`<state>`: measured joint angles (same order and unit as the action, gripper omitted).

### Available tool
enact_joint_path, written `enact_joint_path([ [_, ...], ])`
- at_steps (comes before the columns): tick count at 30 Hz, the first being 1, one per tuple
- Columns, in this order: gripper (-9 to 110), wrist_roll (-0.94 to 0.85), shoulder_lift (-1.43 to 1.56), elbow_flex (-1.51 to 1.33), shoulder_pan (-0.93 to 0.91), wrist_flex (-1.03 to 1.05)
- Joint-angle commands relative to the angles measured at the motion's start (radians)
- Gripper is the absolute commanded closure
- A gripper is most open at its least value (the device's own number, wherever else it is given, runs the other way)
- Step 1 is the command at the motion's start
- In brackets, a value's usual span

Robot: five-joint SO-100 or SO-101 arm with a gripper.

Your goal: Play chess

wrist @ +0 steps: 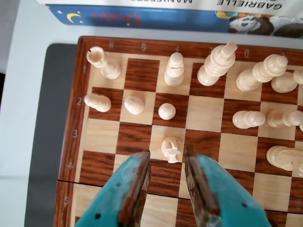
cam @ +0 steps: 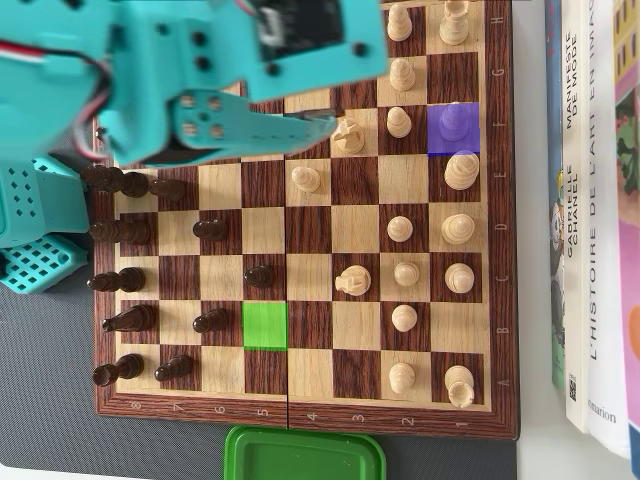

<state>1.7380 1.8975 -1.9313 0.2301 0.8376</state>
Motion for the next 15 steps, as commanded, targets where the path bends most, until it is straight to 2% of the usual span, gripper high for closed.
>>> enact_joint_path([
  [1,89,-0.003,-0.046,0.087,0.002,-0.017],
  [15,89,-0.003,-0.261,0.259,0.003,-0.017],
])
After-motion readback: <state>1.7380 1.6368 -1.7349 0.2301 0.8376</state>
